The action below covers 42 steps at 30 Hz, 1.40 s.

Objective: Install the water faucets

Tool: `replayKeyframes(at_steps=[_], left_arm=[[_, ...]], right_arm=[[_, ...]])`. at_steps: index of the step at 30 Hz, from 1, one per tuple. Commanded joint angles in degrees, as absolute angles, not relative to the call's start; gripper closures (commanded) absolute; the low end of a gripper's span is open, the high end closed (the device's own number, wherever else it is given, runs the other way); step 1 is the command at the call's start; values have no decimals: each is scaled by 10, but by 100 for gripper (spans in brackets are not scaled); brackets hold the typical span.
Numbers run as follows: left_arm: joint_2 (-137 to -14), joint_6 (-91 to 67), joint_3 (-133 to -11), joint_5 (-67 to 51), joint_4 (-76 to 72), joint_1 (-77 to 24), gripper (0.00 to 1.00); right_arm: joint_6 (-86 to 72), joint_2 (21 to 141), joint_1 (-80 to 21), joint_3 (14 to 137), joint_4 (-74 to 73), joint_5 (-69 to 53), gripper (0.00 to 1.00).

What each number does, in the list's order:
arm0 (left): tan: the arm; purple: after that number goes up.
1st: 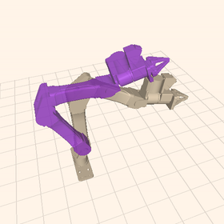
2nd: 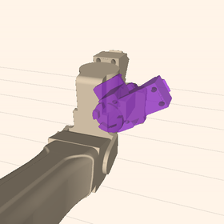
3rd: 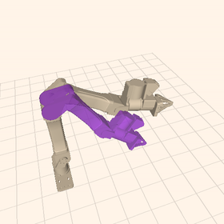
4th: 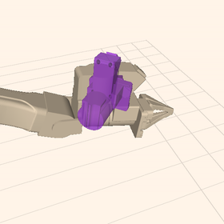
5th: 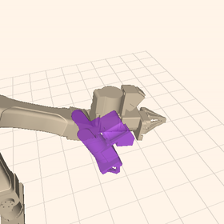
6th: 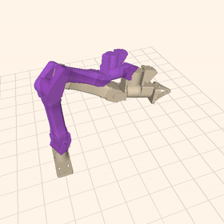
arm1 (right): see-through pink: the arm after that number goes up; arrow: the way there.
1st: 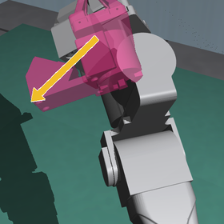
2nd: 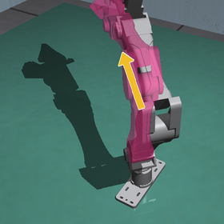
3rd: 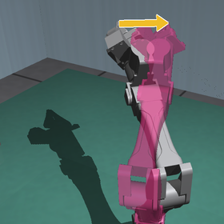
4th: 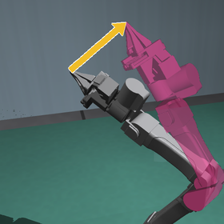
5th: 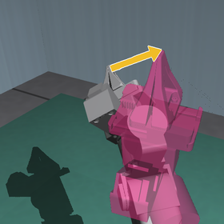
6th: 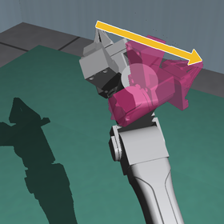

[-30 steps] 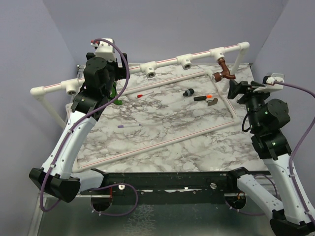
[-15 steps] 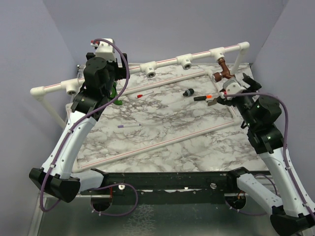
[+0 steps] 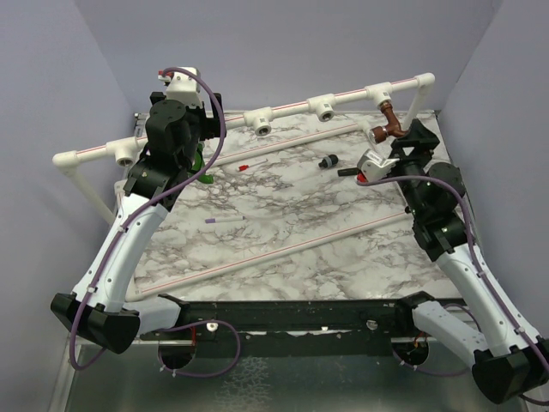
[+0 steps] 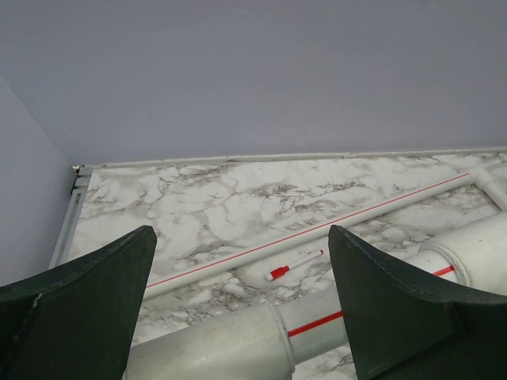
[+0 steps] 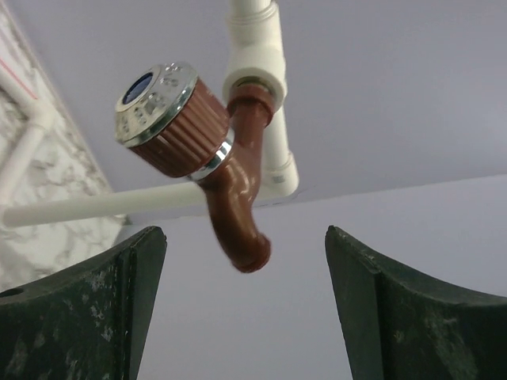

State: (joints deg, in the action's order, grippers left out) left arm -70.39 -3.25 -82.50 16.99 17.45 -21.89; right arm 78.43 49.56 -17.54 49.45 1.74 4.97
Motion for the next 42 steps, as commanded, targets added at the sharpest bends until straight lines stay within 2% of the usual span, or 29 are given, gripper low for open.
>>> replayKeyframes(at_steps=[1,11,17,22,26,34,42], left_arm=[[-722,-41,-805,114,272,-243,10],[-718,-40,-803,116,272,-244,10],[-717,-39,-803,118,272,-247,10],[-718,-38,-803,119,272,-248,10],[-717,-37,-803,121,272,-248,10],[-716,-36,-803,124,272,-248,10],[-715,-36,-803,124,272,-249,10]], right_arm=[[908,517,-196,484,122,99,14],[985,568,-217,479,171,119,14],[980,588,-222,475,194,125,22],[964,598,-226,472,213,134,39],[942,601,-229,473,222,138,55],[829,592,-239,478,215,137,99],[602,578,-250,494,230,138,100]])
